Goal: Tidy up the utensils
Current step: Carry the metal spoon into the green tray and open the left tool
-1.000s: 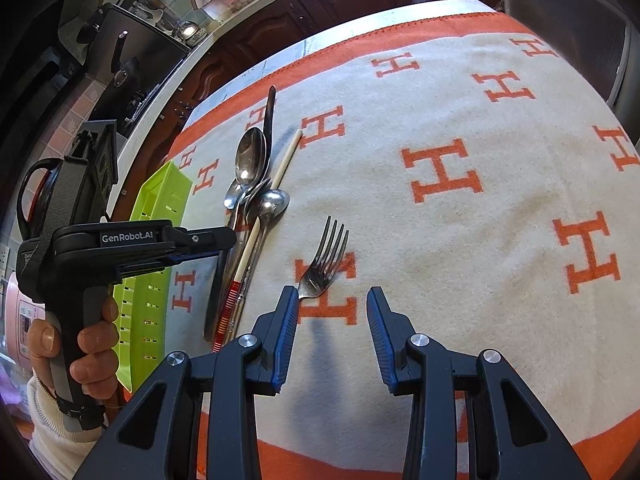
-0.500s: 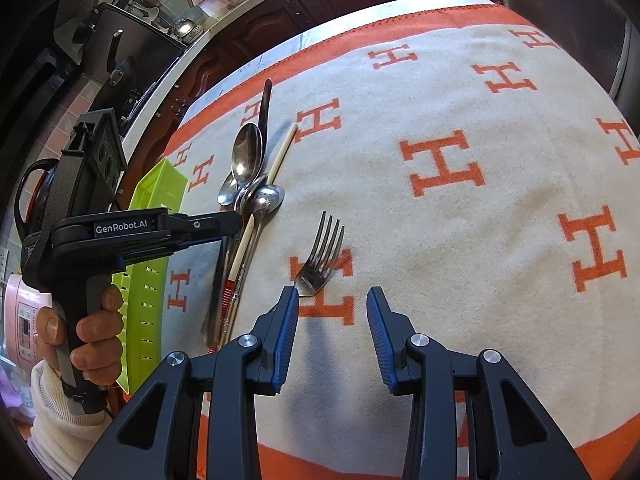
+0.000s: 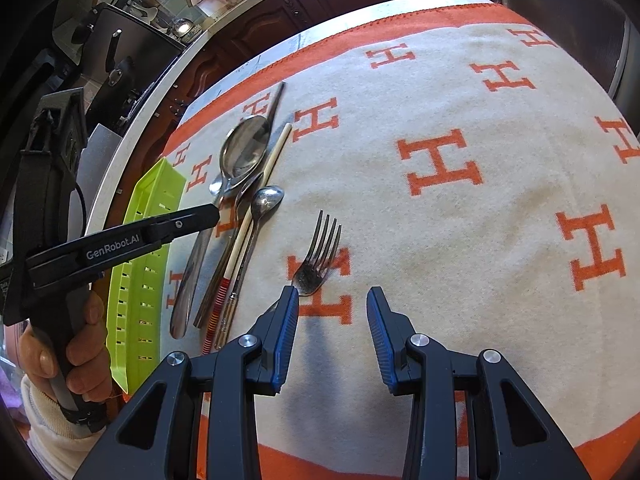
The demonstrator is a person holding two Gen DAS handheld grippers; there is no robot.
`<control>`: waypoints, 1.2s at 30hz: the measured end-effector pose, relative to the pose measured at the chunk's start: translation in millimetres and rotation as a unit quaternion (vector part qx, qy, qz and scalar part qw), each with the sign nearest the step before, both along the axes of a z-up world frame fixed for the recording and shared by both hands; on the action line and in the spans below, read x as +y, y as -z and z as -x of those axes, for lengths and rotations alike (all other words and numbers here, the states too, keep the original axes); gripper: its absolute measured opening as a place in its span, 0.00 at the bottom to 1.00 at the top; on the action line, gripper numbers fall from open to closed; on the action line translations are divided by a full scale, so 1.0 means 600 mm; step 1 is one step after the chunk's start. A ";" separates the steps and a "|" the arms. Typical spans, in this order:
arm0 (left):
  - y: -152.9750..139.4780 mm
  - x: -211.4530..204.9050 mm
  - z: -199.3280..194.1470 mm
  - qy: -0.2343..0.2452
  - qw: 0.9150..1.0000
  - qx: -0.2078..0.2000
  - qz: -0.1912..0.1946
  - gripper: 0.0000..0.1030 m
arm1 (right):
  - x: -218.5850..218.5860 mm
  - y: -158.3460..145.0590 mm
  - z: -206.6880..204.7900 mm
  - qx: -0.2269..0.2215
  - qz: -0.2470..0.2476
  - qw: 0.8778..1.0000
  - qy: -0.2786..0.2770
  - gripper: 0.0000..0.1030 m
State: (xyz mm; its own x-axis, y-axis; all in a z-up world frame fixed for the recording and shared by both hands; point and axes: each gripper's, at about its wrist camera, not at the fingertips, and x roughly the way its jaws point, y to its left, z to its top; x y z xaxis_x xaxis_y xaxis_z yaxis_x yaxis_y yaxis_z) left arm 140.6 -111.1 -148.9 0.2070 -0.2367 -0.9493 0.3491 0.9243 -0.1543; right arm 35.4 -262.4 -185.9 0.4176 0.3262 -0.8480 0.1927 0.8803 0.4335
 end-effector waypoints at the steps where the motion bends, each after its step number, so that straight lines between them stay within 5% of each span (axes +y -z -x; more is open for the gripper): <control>1: 0.005 0.002 -0.003 -0.001 1.000 0.006 -0.003 0.00 | 0.000 0.000 0.000 0.000 -0.001 1.000 0.000 0.36; 15: 0.023 -0.034 -0.001 0.031 0.999 0.011 -0.023 0.02 | -0.006 0.004 0.000 0.002 -0.007 1.000 0.004 0.36; 23: 0.011 0.007 0.003 -0.008 0.999 0.018 0.030 0.00 | -0.016 0.004 0.006 0.004 -0.011 1.000 0.014 0.36; 31: -0.026 0.055 0.030 -0.035 0.997 0.003 0.062 0.00 | -0.014 0.002 0.008 0.007 -0.016 1.000 0.015 0.36; 36: -0.093 0.118 0.059 -0.060 0.995 -0.029 0.077 0.00 | -0.008 -0.005 0.010 0.006 -0.013 1.000 0.014 0.36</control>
